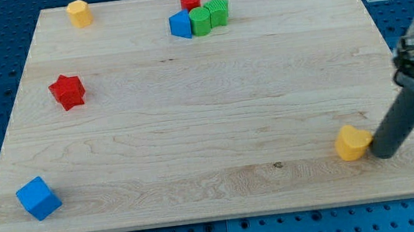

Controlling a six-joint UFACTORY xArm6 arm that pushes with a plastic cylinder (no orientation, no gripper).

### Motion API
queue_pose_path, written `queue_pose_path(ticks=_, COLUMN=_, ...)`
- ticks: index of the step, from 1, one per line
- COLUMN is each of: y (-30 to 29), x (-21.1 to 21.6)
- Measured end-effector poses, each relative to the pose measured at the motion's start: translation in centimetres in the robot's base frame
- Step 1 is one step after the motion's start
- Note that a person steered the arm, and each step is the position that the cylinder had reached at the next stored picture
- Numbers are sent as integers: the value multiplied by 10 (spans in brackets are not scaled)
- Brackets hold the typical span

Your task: Move the yellow heart towards the center

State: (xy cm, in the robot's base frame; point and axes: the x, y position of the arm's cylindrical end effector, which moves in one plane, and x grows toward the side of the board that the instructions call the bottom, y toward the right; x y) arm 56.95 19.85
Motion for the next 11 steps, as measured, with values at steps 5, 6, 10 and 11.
queue_pose_path(ticks=5, y=-80, x=-11)
queue_pose_path(ticks=6, y=-76, x=-11)
queue_pose_path(ticks=10, y=-130, x=-48)
queue_pose_path(ticks=11, y=-150, x=-74)
